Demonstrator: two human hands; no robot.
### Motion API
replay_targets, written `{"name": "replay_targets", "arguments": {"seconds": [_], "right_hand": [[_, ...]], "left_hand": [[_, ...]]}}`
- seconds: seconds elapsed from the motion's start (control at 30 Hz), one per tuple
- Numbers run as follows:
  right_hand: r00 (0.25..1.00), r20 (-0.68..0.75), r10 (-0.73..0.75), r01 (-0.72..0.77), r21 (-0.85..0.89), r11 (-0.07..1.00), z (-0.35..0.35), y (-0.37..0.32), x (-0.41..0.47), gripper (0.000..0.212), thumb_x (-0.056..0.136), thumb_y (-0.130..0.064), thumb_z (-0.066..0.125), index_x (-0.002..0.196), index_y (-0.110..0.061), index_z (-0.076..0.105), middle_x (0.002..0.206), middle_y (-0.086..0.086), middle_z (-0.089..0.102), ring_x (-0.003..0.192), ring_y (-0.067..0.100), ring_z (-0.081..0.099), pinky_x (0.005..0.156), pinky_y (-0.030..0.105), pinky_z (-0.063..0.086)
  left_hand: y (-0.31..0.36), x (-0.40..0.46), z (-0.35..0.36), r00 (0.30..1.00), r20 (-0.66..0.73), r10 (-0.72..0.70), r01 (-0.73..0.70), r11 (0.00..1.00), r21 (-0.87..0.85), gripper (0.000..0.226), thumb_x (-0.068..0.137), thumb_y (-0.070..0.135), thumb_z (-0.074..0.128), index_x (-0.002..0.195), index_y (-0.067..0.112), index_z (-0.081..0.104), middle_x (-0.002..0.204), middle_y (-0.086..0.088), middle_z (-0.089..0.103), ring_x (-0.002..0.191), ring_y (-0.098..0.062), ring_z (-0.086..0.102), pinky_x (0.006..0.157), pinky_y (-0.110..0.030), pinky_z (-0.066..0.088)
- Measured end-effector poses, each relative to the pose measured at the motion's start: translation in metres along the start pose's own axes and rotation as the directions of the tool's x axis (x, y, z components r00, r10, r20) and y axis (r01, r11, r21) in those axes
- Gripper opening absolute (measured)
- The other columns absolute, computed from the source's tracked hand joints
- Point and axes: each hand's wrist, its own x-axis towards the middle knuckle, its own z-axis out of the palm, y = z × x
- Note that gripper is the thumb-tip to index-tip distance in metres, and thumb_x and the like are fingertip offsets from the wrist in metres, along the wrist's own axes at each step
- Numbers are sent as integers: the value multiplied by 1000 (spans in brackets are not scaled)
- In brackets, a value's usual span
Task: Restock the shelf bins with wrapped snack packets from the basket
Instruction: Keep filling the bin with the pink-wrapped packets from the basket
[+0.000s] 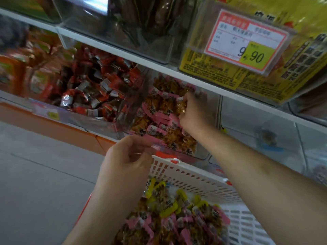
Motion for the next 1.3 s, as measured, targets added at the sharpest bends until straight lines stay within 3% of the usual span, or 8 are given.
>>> {"name": "replay_targets", "arguments": {"seconds": [0.3, 0.47, 0.6, 0.7, 0.83, 1.0, 1.1, 1.3], "right_hand": [[998, 54, 41, -24, -287, 958, 8, -5, 2, 78, 86, -30, 86, 149, -14, 44, 162, 24, 34, 153, 46, 29, 119, 60, 39], [999, 49, -3, 15, -233, 972, 2, -4, -5, 81, 93, -57, 73, 152, -10, 43, 161, 24, 36, 155, 46, 24, 127, 63, 24], [981, -96, -167, 162, -52, 985, -21, -4, -44, 49, 99, -32, 68, 141, -12, 53, 144, 15, 51, 142, 38, 42, 120, 54, 38], [956, -128, -262, 285, 214, 934, -44, -2, -103, 18, 103, -16, 59, 121, -18, 60, 117, -3, 54, 102, 12, 54, 83, 25, 47], [935, 215, -283, 226, 257, 940, -34, 27, -179, 18, 100, -11, 53, 96, -28, 57, 94, -12, 57, 87, 9, 55, 72, 32, 49], [683, 719, 126, -133, -47, 990, 34, 83, -227, 5, 104, -33, 56, 109, -32, 56, 108, -4, 60, 109, 24, 60, 97, 39, 51], [553, 819, 152, -83, -127, 988, 66, 98, -242, 69, 101, -49, 61, 163, -40, 32, 168, 8, 32, 158, 36, 21, 126, 50, 26], [632, 761, 149, 34, -220, 975, 76, 97, -249, 93, 91, -55, 78, 165, -28, 30, 164, 11, 31, 154, 35, 28, 125, 49, 34]], "left_hand": [[-8, 2, -5, 998, -41, 55, -50, 991, 125, 22, 95, 13, 65, 88, 32, 72, 82, 23, 74, 76, 5, 67, 62, -15, 50], [-7, 3, -8, 994, -92, 60, -46, 987, 153, 24, 96, 11, 65, 89, 33, 73, 81, 20, 74, 74, 3, 67, 49, -6, 46], [-1, 5, -16, 982, -149, 116, -72, 959, 273, 22, 94, 15, 64, 92, 35, 71, 86, 17, 73, 74, -4, 66, 60, -24, 51], [0, 4, -27, 977, -145, 157, -77, 892, 445, 20, 94, 21, 63, 106, 37, 66, 106, 12, 67, 91, -14, 64, 72, -35, 53], [-18, 3, -36, 996, -89, 0, 56, 773, 632, 54, 91, 24, 62, 143, 20, 46, 138, -11, 52, 123, -36, 54, 100, -49, 48], [-45, -4, -34, 994, 36, -101, 37, 638, 769, 26, 95, 7, 52, 120, 3, 43, 92, -14, 56, 75, -29, 52, 72, -41, 41], [-48, -4, -33, 996, 50, -77, 8, 618, 786, 22, 94, 1, 50, 115, 6, 43, 82, -10, 55, 74, -30, 58, 65, -40, 46], [-50, -3, -31, 997, 21, -80, 34, 628, 778, 17, 95, 2, 48, 109, 9, 43, 81, -12, 58, 69, -27, 60, 58, -37, 47]]}}
